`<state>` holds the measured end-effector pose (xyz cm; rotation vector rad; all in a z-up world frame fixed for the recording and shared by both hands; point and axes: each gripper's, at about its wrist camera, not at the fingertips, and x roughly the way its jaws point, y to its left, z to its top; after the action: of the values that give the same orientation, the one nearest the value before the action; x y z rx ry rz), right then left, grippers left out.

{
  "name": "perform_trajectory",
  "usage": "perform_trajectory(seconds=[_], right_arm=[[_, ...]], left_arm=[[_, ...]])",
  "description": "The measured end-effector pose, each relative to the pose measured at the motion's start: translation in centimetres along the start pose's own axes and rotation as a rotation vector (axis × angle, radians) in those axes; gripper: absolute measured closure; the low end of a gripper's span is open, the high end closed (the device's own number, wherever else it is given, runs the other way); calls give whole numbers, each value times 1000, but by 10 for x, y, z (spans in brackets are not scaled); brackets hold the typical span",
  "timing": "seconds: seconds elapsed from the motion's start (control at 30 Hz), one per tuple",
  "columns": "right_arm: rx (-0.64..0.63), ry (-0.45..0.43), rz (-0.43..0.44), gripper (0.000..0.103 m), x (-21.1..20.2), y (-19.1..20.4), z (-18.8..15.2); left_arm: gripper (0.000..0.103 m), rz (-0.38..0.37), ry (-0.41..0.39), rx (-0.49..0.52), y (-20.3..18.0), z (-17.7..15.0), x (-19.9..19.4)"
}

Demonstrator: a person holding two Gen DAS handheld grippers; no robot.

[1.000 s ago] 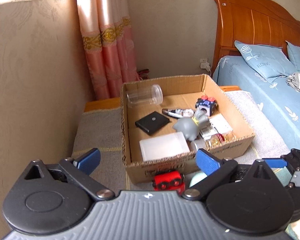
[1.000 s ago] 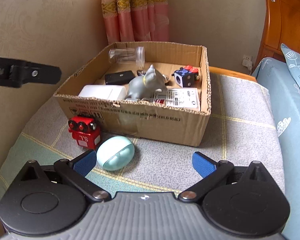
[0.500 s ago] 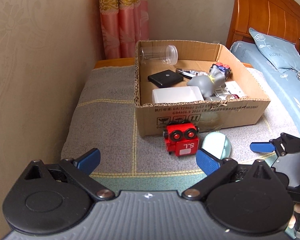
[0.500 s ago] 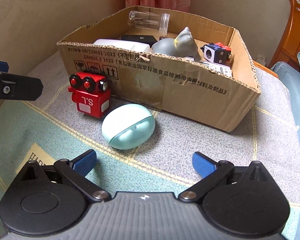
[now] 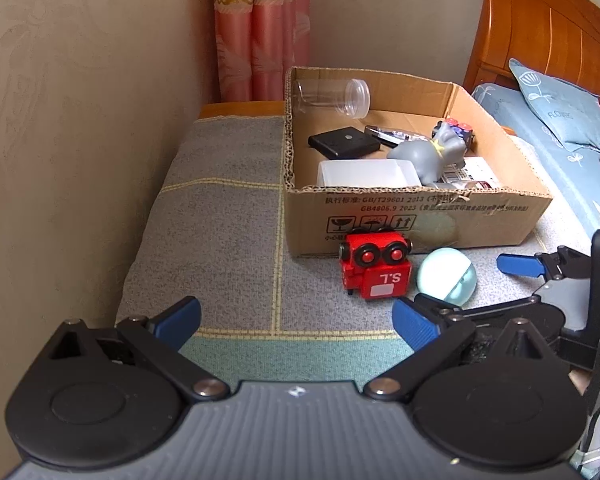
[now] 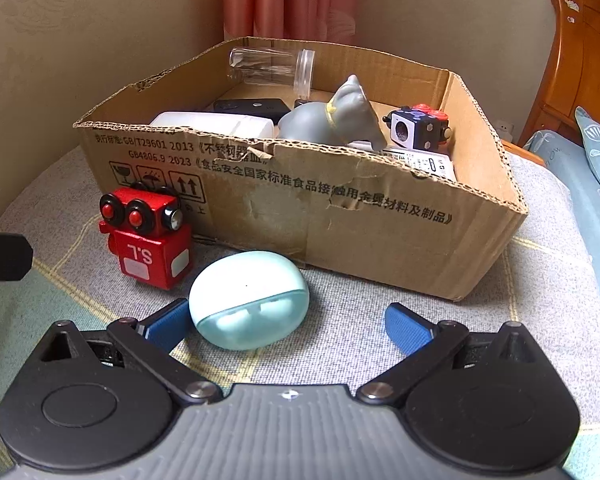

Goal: Organize rigid objects
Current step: 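Move the left tool to the red S.L robot toy while the right tool approaches the mint-green case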

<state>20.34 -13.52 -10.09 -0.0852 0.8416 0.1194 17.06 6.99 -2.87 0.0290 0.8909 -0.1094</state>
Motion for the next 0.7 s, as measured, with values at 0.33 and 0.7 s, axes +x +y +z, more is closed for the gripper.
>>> perform_trajectory(seconds=[0.33,0.7], right_arm=[[73,-11,-57,0,-6,-33,-11],[80,-8,-62,0,-14,-60,-27]], left_arm=[[2,-15,14,20,-12,-3,9],[5,-66,0,45,-42,4,38]])
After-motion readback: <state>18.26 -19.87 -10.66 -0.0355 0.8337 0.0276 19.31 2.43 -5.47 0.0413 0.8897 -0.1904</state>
